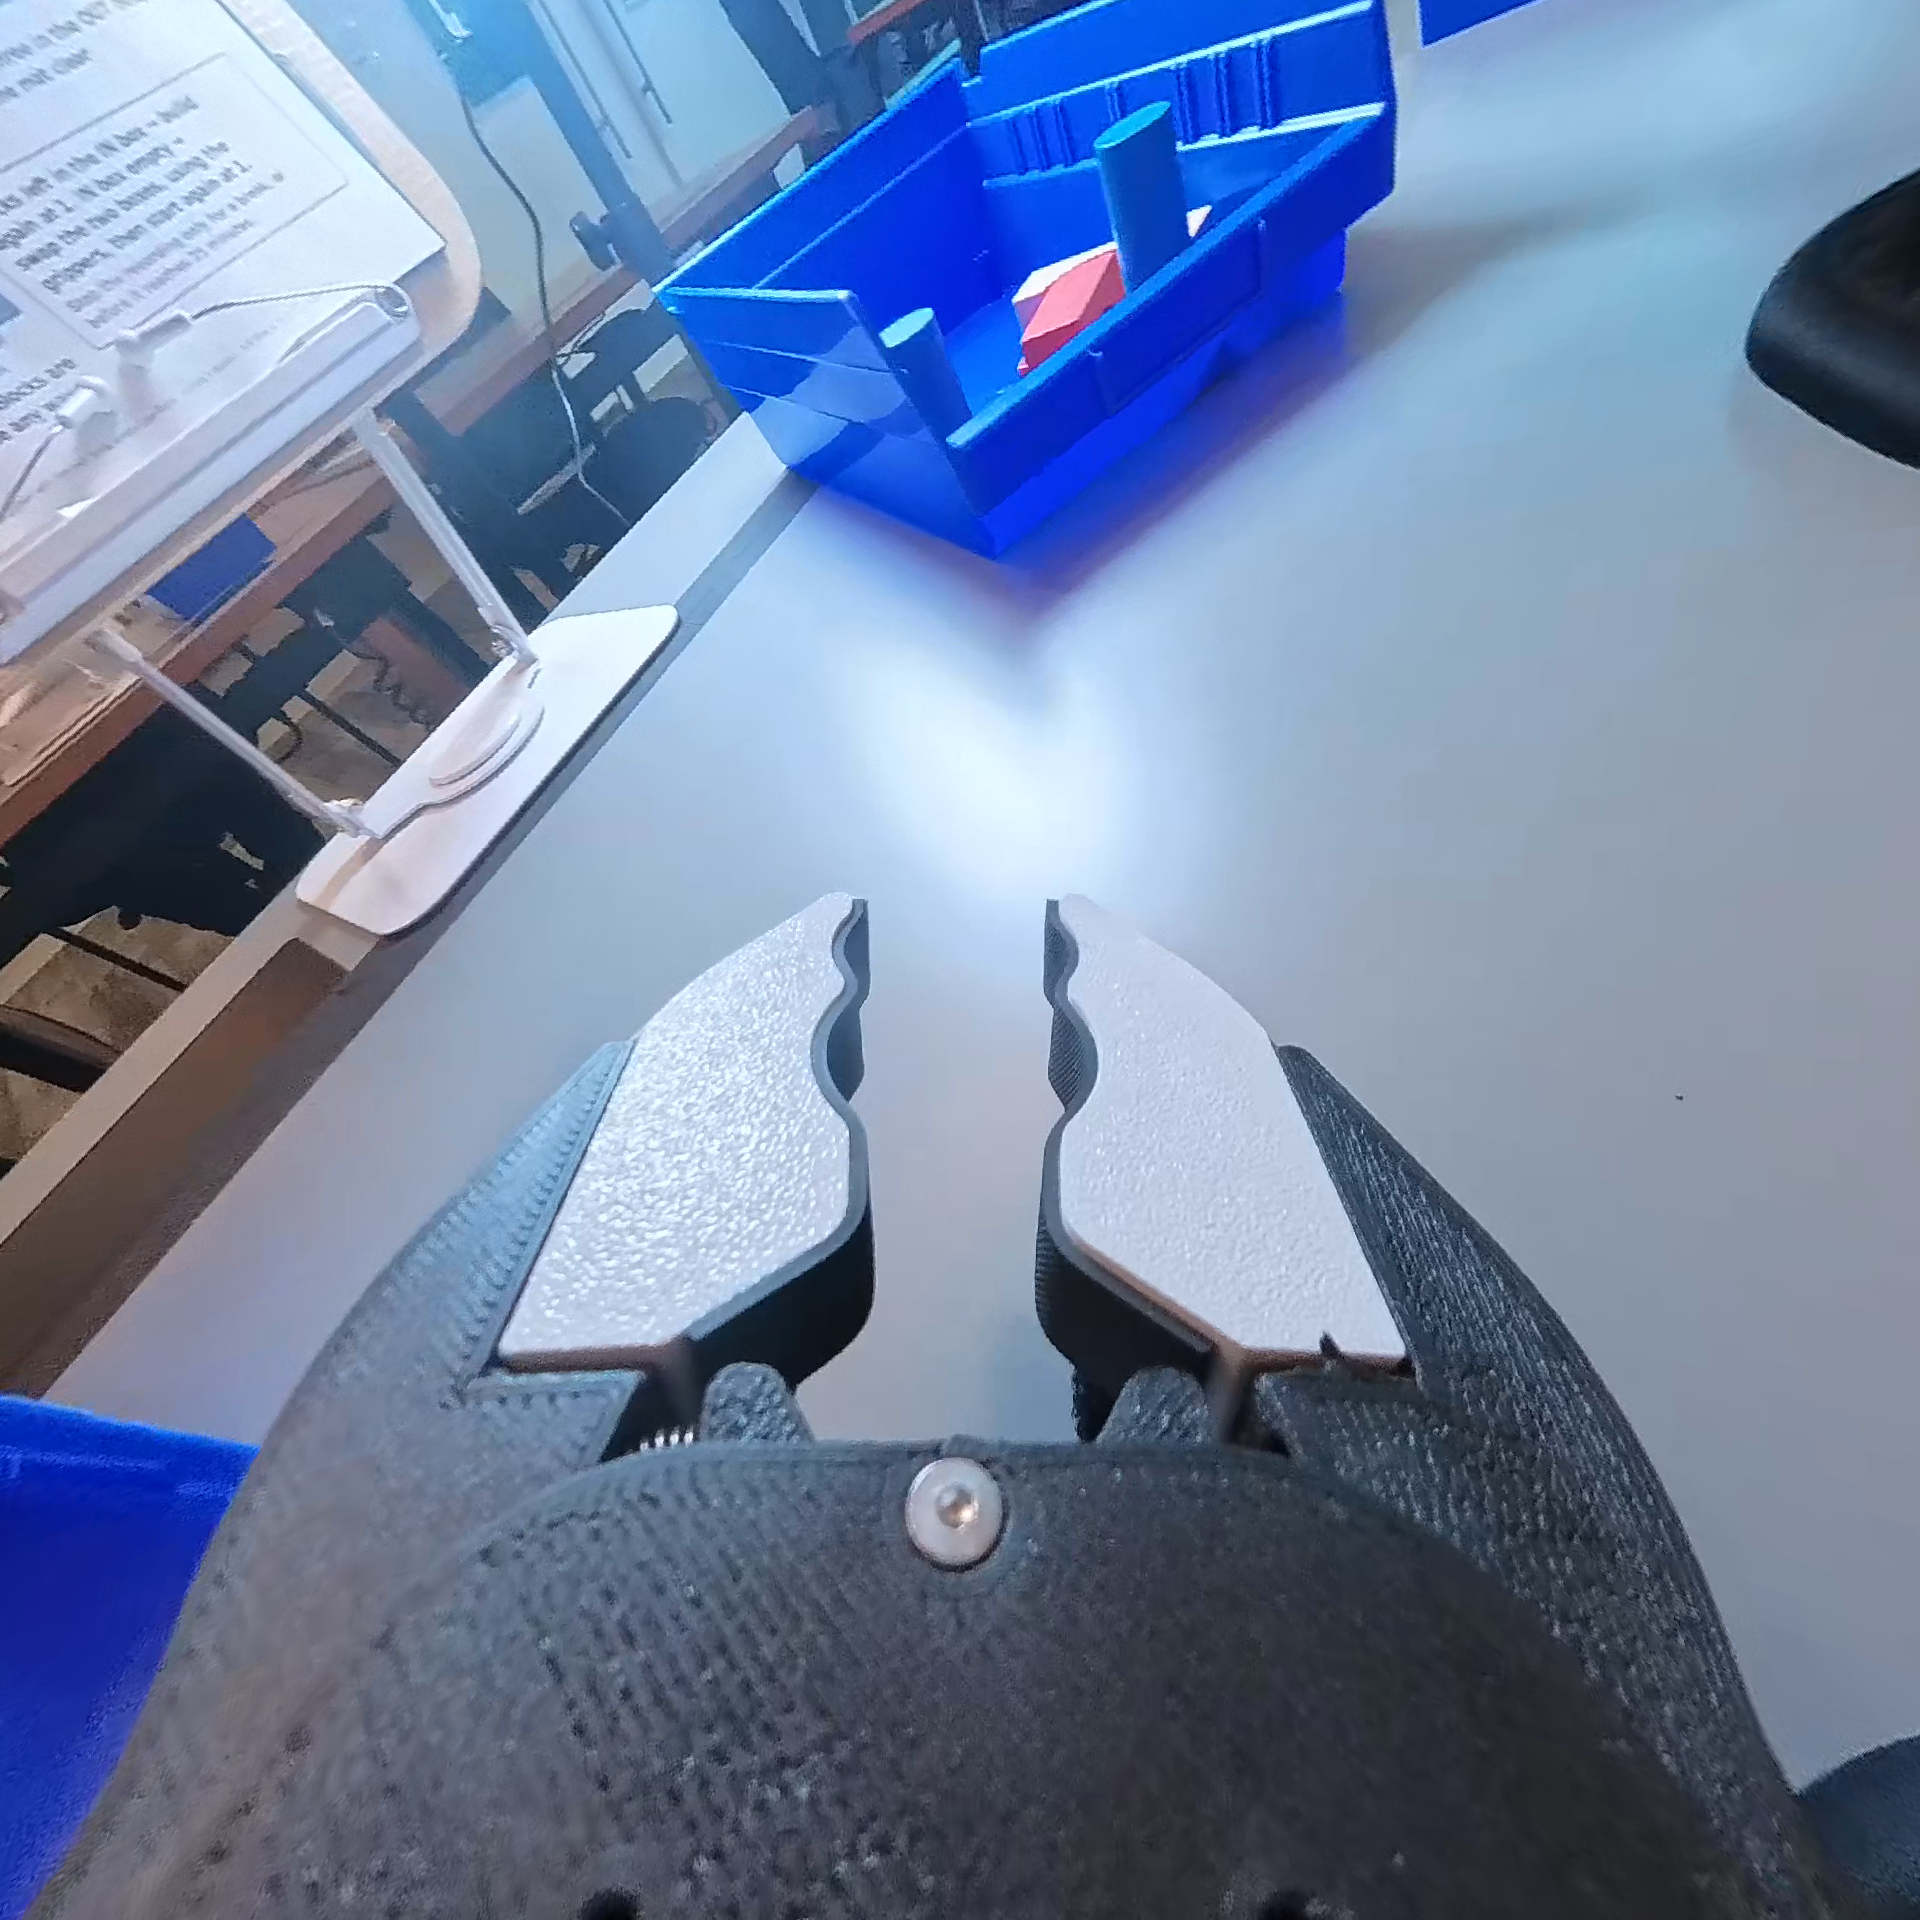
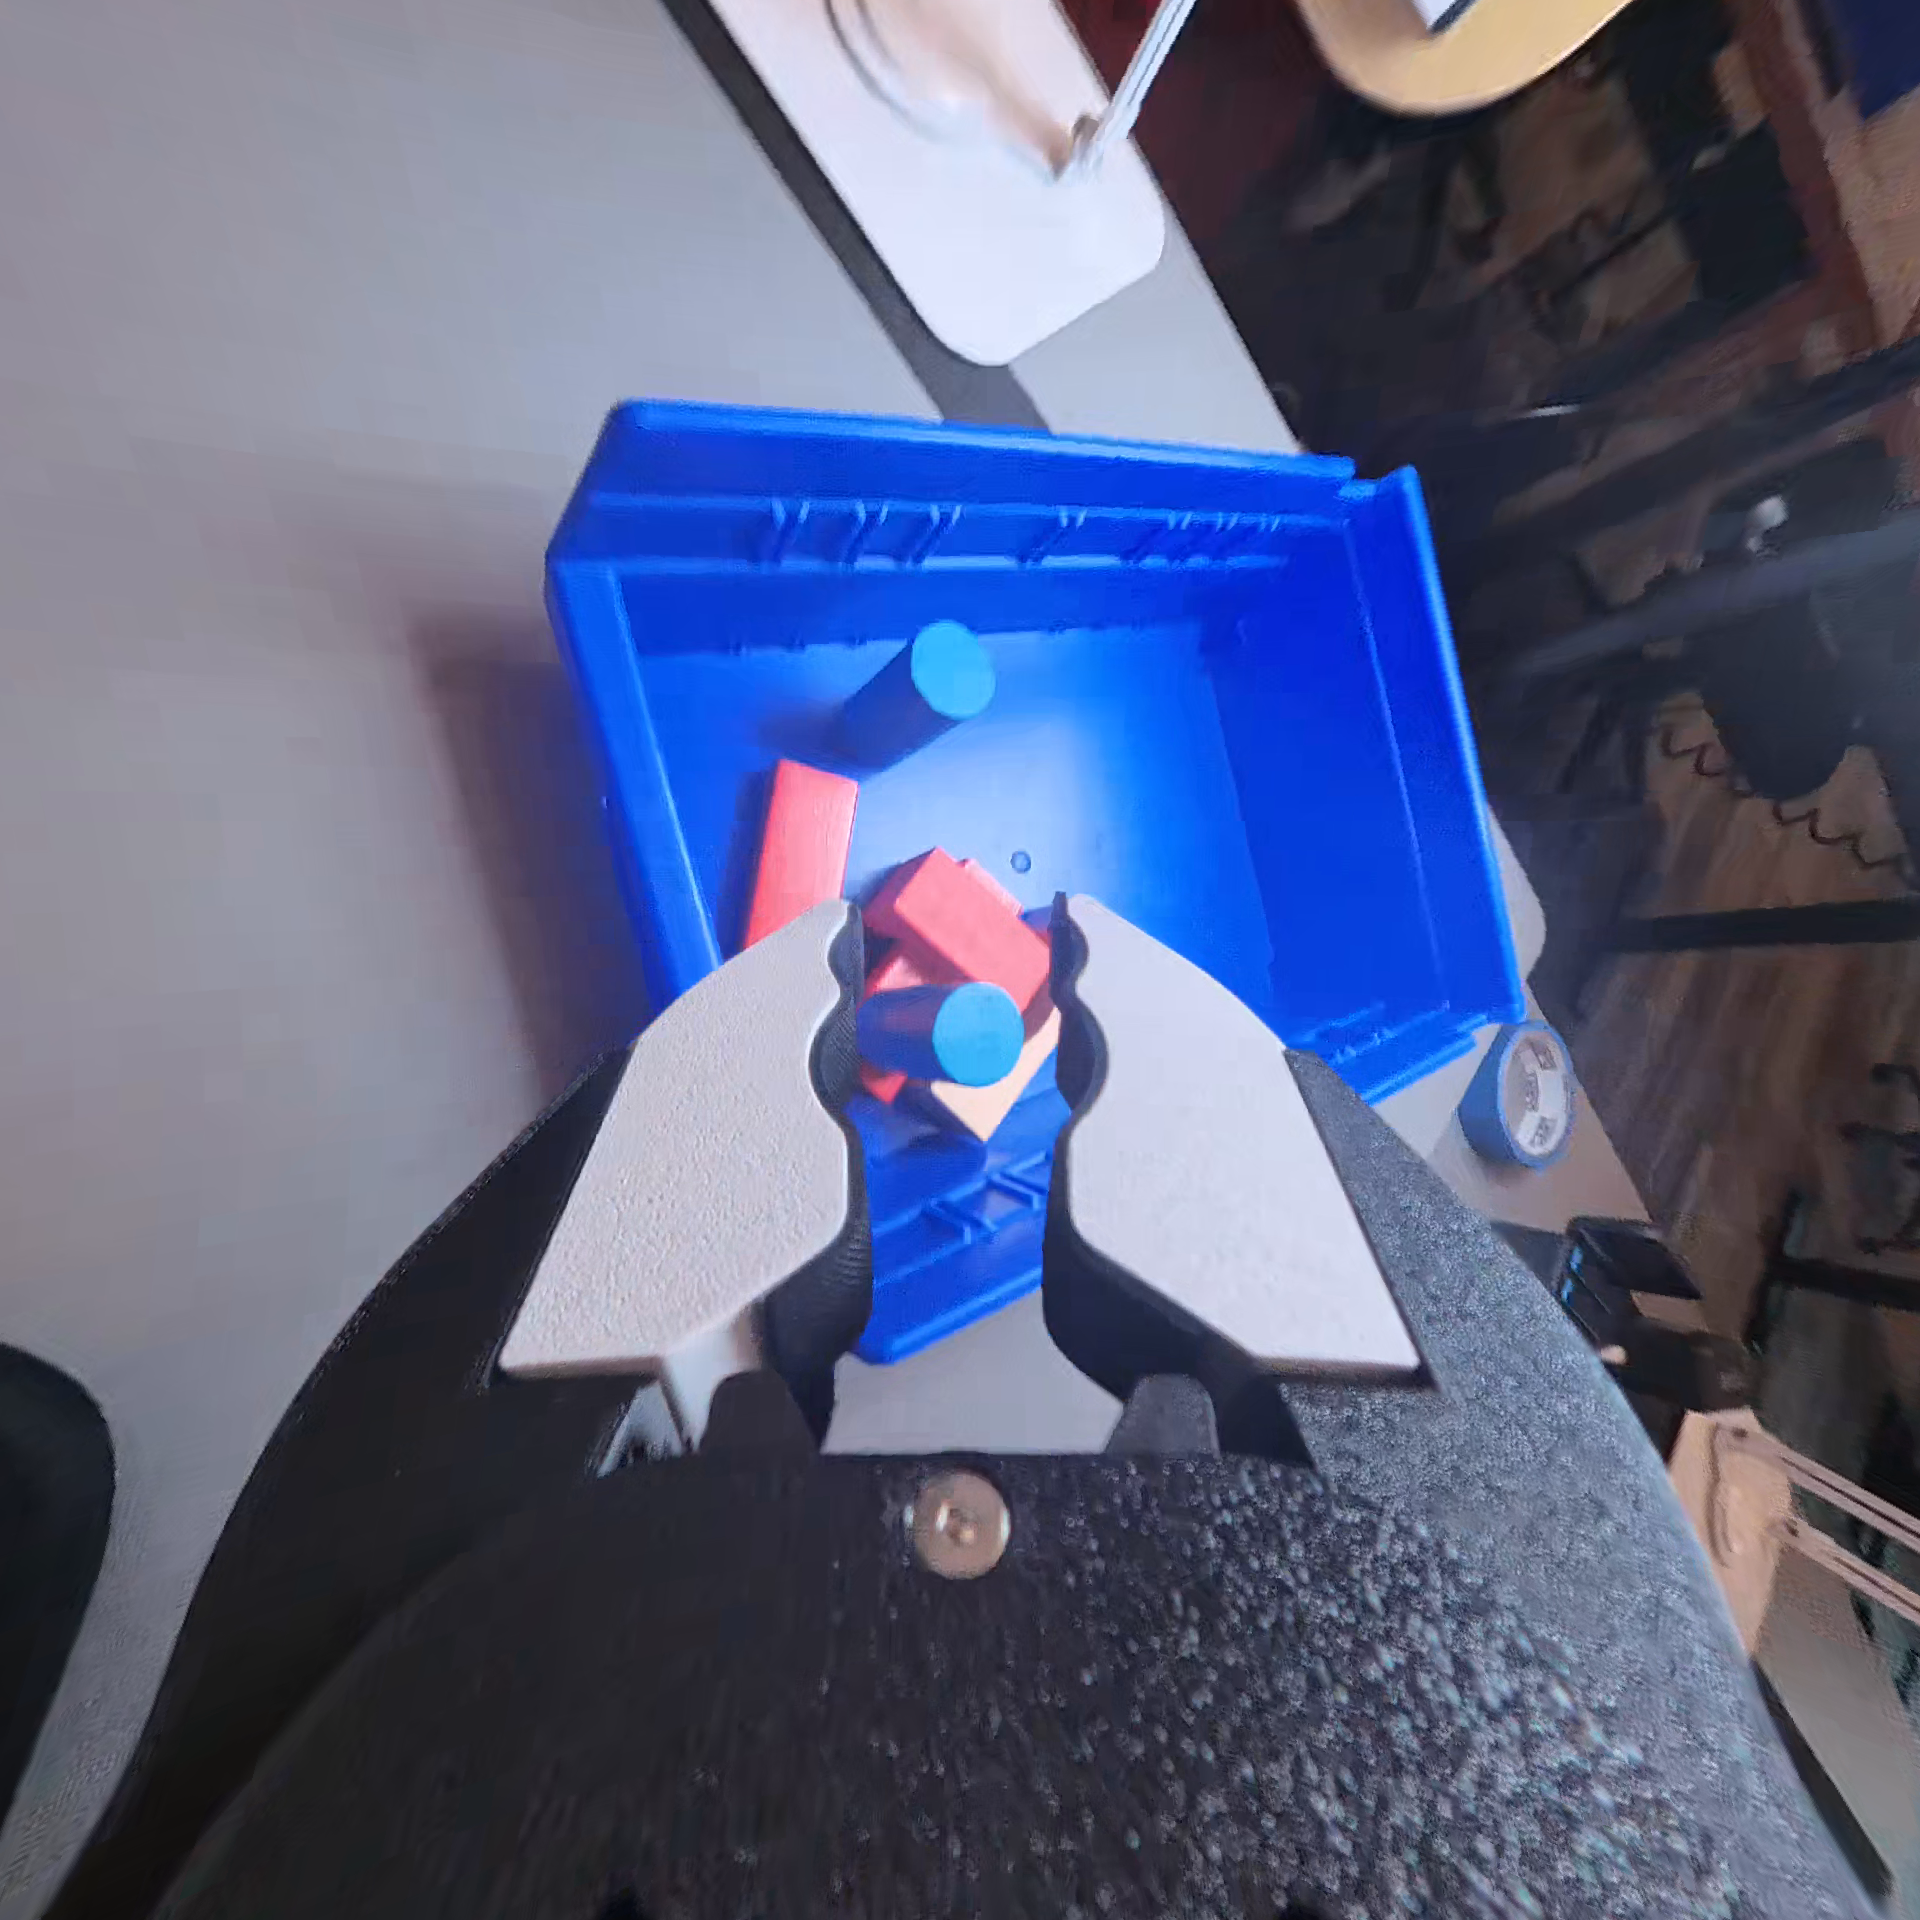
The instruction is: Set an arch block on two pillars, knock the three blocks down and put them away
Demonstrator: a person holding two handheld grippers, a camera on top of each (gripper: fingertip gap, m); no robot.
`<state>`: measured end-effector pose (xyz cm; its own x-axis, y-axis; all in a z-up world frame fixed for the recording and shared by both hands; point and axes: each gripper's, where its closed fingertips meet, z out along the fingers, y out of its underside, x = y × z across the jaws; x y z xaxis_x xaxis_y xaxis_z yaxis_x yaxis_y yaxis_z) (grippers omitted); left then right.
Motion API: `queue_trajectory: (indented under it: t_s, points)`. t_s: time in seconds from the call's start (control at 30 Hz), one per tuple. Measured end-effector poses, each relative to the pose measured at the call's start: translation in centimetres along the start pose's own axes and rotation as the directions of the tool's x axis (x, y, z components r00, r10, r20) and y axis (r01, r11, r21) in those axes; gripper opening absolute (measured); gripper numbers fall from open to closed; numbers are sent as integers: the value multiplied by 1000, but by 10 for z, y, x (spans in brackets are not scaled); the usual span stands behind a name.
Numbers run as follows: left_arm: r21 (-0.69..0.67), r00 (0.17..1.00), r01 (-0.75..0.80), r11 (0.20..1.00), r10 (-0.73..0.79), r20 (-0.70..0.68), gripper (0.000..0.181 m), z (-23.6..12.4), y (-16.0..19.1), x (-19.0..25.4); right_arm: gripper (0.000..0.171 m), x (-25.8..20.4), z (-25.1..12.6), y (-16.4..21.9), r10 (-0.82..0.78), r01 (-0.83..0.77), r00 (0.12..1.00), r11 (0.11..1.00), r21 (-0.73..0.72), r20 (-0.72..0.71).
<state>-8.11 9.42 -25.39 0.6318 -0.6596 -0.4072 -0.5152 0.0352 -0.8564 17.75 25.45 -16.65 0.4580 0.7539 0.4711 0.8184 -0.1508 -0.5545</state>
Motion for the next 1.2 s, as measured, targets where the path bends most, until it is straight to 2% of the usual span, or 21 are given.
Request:
queue_trajectory:
  t_s: [0.1,0.23,0.33,0.43,0.57,0.63,0.7,0.8,0.9,1.0,1.1,1.2]
  points:
    - [5,999,-11,1000,11,43,32,-6,-3,-13,34,-9,3,21,-50,55,998,992,-114,44]
    - [-28,977,-135,990,138,163,40,-25,-7,-49,34,-19,4,22,-54,66,993,991,-116,101]
    - [-170,955,-157,973,194,224,61,-45,8,-86,35,-33,8,22,-70,90,985,988,-122,160]
    - [-339,974,-61,939,131,186,65,-66,42,-107,37,-45,17,26,-89,122,976,980,-157,200]
    - [-600,997,35,799,16,79,71,-98,101,-103,43,-58,27,33,-98,151,963,967,-206,250]
    - [-707,996,5,707,59,66,63,-113,125,-105,44,-62,31,36,-96,159,959,961,-226,266]
    - [-782,988,-36,622,137,64,32,-123,141,-113,45,-64,33,39,-96,165,957,957,-239,273]
    - [-799,990,-67,597,139,20,31,-124,138,-106,45,-64,33,39,-103,171,957,955,-242,271]
    - [-687,990,-138,713,125,-69,31,-96,111,-76,44,-61,29,37,-104,165,961,959,-232,257]
    - [-635,962,-271,724,222,-158,32,-71,88,-44,40,-49,22,36,-89,135,974,966,-220,209]
    - [-498,930,-358,790,254,-266,30,-46,59,-3,38,-33,12,34,-47,76,988,978,-196,146]
    - [-415,907,-420,807,363,-214,32,-11,38,6,39,-13,7,35,39,-30,998,985,-169,51]
